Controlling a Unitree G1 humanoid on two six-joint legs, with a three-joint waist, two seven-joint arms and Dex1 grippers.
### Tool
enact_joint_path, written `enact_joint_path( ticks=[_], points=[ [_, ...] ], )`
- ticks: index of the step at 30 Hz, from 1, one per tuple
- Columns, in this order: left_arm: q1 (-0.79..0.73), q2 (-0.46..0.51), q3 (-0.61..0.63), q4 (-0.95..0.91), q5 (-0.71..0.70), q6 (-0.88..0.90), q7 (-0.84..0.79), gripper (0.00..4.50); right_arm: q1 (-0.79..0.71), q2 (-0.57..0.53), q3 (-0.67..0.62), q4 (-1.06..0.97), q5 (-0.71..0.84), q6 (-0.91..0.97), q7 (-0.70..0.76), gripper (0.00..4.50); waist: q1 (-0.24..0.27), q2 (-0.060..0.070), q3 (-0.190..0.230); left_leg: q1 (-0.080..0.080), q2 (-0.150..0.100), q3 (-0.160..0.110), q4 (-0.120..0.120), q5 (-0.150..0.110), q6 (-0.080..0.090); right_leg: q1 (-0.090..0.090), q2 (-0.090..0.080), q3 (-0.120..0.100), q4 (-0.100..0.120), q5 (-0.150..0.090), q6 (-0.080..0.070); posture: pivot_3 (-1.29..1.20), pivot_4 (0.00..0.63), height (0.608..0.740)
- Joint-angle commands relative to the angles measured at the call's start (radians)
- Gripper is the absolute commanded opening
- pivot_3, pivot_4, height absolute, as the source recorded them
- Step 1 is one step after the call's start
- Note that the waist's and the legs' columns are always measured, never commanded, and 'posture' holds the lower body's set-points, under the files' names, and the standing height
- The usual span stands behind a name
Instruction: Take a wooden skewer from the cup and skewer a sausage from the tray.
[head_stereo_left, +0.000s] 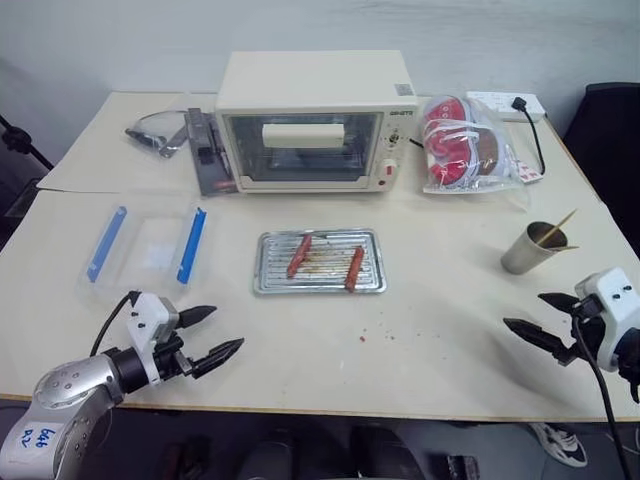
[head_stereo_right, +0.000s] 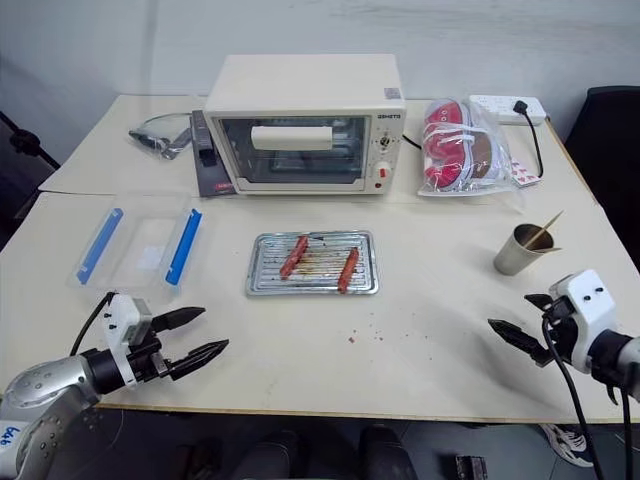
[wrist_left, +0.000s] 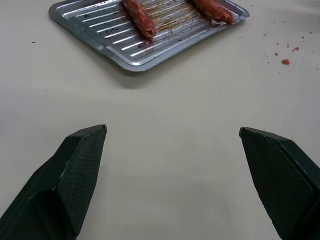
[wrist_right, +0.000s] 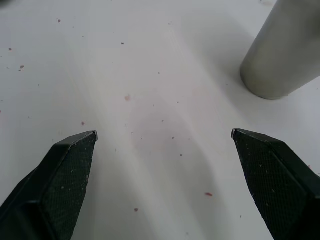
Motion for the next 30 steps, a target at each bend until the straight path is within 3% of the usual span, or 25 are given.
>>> enact_joint_path(
  ticks=[1, 12, 18, 30],
  points=[
    [-0.005, -0.006, 0.005, -0.008, 0.014, -0.039, 0.011, 4.49, -0.009, 0.003, 0.001, -0.026, 0.01, -0.005, -0.007, 4.5, 0.0, 0.0, 0.0, 0.0, 0.0, 0.0, 0.0, 0.0, 0.0, 0.0, 0.0, 0.0, 0.0, 0.0, 0.0, 0.0, 0.15, 0.74],
    [-0.038, -0.032, -0.022, 0.007, 0.018, -0.022, 0.063, 4.49, -0.009, 0.049, -0.019, -0.051, 0.014, 0.02, -0.102, 4.5, 0.0, 0.0, 0.0, 0.0, 0.0, 0.0, 0.0, 0.0, 0.0, 0.0, 0.0, 0.0, 0.0, 0.0, 0.0, 0.0, 0.15, 0.74],
    [-0.133, -0.024, -0.058, 0.005, -0.032, 0.027, 0.056, 4.49, 0.004, 0.121, -0.032, -0.149, 0.029, 0.062, -0.207, 4.5, 0.002, 0.0, 0.0, 0.0, 0.0, 0.0, 0.001, 0.0, -0.001, 0.0, 0.0, 0.0, 0.002, 0.0, 0.0, 0.0, 0.15, 0.74],
    [-0.646, 0.058, -0.213, 0.037, -0.301, 0.286, -0.188, 4.49, -0.095, 0.282, -0.185, -0.308, 0.095, 0.158, -0.523, 4.5, -0.005, 0.0, -0.001, -0.002, -0.001, -0.001, 0.008, 0.0, -0.001, -0.001, 0.001, 0.0, 0.006, 0.0, 0.0, 0.0, 0.15, 0.74]
  ],
)
